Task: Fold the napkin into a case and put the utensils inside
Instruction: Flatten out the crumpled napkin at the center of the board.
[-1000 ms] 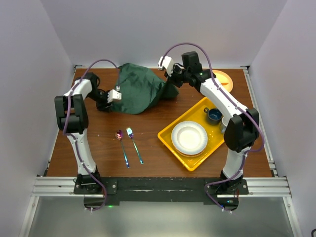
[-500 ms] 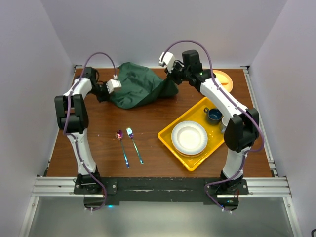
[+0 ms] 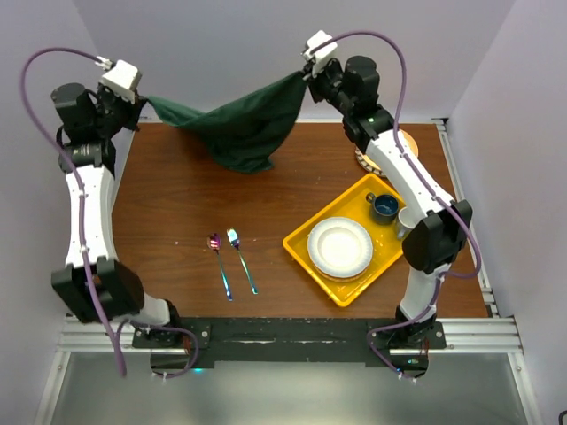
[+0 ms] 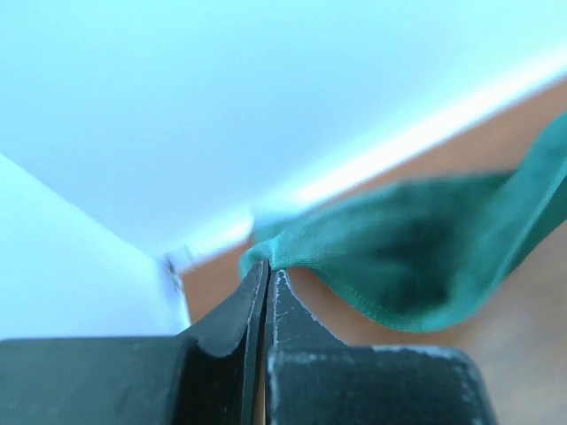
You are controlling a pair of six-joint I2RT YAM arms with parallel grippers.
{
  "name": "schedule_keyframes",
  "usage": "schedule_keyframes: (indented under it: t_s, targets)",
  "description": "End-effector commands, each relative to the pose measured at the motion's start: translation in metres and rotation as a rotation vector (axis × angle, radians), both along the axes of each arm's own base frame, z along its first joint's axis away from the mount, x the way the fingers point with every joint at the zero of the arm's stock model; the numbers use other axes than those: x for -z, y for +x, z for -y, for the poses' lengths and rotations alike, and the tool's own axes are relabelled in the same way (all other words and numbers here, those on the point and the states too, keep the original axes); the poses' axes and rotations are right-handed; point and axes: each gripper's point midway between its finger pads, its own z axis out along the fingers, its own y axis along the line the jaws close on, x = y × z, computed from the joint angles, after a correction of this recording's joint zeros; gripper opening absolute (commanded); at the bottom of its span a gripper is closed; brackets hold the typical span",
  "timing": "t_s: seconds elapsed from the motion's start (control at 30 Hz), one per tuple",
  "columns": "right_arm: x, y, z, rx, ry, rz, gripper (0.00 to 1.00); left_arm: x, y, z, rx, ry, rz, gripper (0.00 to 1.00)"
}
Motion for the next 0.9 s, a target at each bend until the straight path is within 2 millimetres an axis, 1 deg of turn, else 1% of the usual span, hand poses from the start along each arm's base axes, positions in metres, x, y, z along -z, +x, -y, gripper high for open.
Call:
schedule_keyframes:
  t_s: [0.0, 0.03, 0.07, 0.1, 0.13, 0.17, 0.2, 0.23, 0.27, 0.3, 0.33, 0.37, 0.4, 0.47, 0.53, 0.73, 0.8, 0.83, 0.87]
  targets:
    - [-0.140, -0.053, 0.014, -0.040, 0.219, 0.277, 0.00, -0.091, -0.038, 0.009, -0.081, -0.101, 0.250, 0.00]
    - [-0.150, -0.062, 0.013, -0.054, 0.225, 0.296, 0.00, -0.103, -0.046, 0.007, -0.105, -0.115, 0.283, 0.00]
    - [-0.170, -0.082, 0.014, -0.078, 0.241, 0.335, 0.00, -0.127, -0.067, 0.005, -0.148, -0.110, 0.352, 0.00]
    - [-0.172, -0.090, 0.013, -0.090, 0.241, 0.343, 0.00, -0.141, -0.077, 0.003, -0.168, -0.110, 0.409, 0.00]
    - [-0.180, -0.102, 0.014, -0.099, 0.236, 0.368, 0.00, -0.160, -0.098, 0.006, -0.183, -0.114, 0.470, 0.00]
    - [-0.197, -0.126, 0.013, -0.123, 0.249, 0.414, 0.00, -0.170, -0.109, 0.002, -0.219, -0.116, 0.506, 0.00]
    - [-0.197, -0.135, 0.012, -0.128, 0.240, 0.421, 0.00, -0.178, -0.118, 0.000, -0.236, -0.119, 0.541, 0.00]
    - [-0.201, -0.143, 0.013, -0.128, 0.223, 0.448, 0.00, -0.191, -0.134, 0.001, -0.252, -0.128, 0.585, 0.00]
    - [-0.206, -0.154, 0.009, -0.130, 0.230, 0.462, 0.00, -0.197, -0.142, -0.002, -0.282, -0.134, 0.609, 0.00]
    - [-0.217, -0.169, 0.015, -0.124, 0.239, 0.491, 0.00, -0.206, -0.150, -0.003, -0.292, -0.135, 0.638, 0.00]
    - [-0.222, -0.175, 0.016, -0.117, 0.241, 0.505, 0.00, -0.215, -0.161, -0.001, -0.297, -0.137, 0.667, 0.00]
    - [-0.228, -0.183, 0.017, -0.118, 0.255, 0.515, 0.00, -0.221, -0.167, -0.001, -0.303, -0.139, 0.685, 0.00]
    - [-0.237, -0.189, 0.024, -0.095, 0.275, 0.527, 0.00, -0.229, -0.173, 0.000, -0.302, -0.137, 0.707, 0.00]
    - [-0.244, -0.194, 0.030, -0.078, 0.291, 0.536, 0.00, -0.241, -0.184, 0.003, -0.297, -0.141, 0.737, 0.00]
    - [-0.253, -0.197, 0.036, -0.061, 0.304, 0.551, 0.00, -0.245, -0.188, 0.004, -0.293, -0.145, 0.743, 0.00]
    - [-0.263, -0.207, 0.031, -0.115, 0.315, 0.571, 0.00, -0.258, -0.194, 0.009, -0.275, -0.144, 0.768, 0.00]
    - [-0.265, -0.212, 0.029, -0.139, 0.317, 0.569, 0.00, -0.264, -0.200, 0.015, -0.245, -0.127, 0.786, 0.00]
    - [-0.266, -0.219, 0.027, -0.168, 0.314, 0.572, 0.00, -0.267, -0.207, 0.019, -0.234, -0.121, 0.796, 0.00]
    - [-0.262, -0.221, 0.024, -0.183, 0.304, 0.561, 0.00, -0.265, -0.208, 0.021, -0.225, -0.114, 0.787, 0.00]
